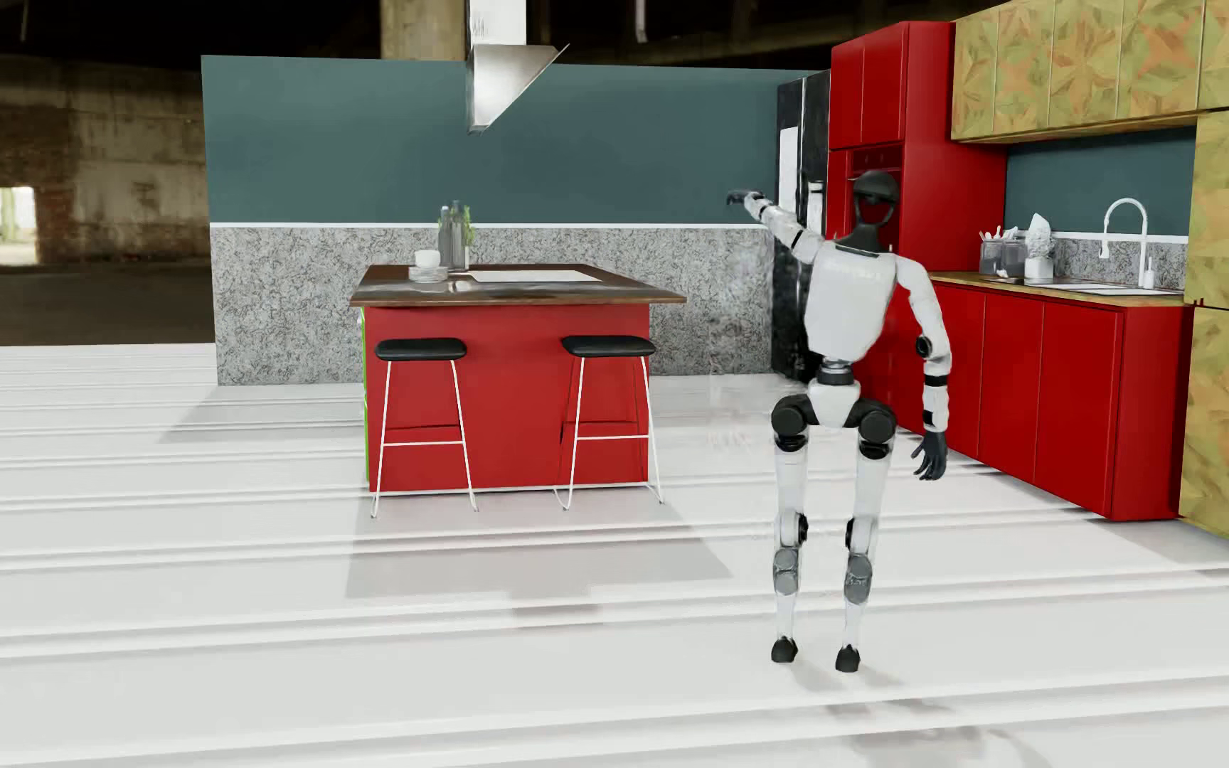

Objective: Stand still

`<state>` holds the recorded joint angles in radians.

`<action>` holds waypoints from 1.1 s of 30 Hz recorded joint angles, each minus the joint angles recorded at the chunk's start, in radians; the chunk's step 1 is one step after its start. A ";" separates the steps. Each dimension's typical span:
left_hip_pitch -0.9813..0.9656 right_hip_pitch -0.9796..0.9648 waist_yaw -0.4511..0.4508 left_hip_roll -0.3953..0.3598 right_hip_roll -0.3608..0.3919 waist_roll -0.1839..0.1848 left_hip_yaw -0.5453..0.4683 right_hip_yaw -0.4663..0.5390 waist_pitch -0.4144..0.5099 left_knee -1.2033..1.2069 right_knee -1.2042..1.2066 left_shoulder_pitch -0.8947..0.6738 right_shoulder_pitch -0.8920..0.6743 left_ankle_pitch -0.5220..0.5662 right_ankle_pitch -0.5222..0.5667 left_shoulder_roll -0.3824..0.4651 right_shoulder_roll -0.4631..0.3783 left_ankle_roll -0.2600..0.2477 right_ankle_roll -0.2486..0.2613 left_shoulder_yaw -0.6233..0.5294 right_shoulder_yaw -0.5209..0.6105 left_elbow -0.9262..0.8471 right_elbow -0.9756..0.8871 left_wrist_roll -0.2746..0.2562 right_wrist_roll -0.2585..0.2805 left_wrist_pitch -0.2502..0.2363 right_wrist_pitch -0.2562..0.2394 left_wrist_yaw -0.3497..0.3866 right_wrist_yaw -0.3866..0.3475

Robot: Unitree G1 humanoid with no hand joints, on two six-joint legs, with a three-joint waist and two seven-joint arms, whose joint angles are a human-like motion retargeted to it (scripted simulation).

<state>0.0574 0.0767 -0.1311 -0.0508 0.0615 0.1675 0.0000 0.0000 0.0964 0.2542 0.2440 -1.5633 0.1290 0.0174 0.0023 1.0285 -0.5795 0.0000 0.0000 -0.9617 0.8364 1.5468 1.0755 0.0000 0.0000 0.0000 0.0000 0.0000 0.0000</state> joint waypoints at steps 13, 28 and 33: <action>0.000 0.018 0.132 0.003 -0.006 -0.160 0.000 0.000 -0.009 -0.002 -0.038 0.934 -0.136 -0.001 0.028 -0.446 0.143 0.000 0.000 0.000 -0.023 -0.057 0.003 0.000 0.000 0.000 0.000 0.000 0.000; -0.016 0.007 0.194 0.019 0.018 -0.232 0.000 0.000 -0.008 0.007 -0.034 1.574 -0.077 -0.034 0.024 -0.621 0.187 0.000 0.000 0.000 0.044 -0.363 0.034 0.000 0.000 0.000 0.000 0.000 0.000; -0.028 -0.003 0.188 0.018 0.015 -0.219 0.000 0.000 -0.019 0.007 -0.037 1.571 -0.048 -0.037 0.031 -0.617 0.205 0.000 0.000 0.022 0.058 -0.377 0.022 0.000 0.000 0.000 0.000 0.000 0.000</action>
<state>0.0295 0.0734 0.0569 -0.0328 0.0761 -0.0517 0.0000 0.0000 0.0776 0.2607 0.2067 0.0076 0.0809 -0.0200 0.0333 0.4112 -0.3744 0.0000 0.0000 -0.9398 0.8939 1.1702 1.0980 0.0000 0.0000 0.0000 0.0000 0.0000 0.0000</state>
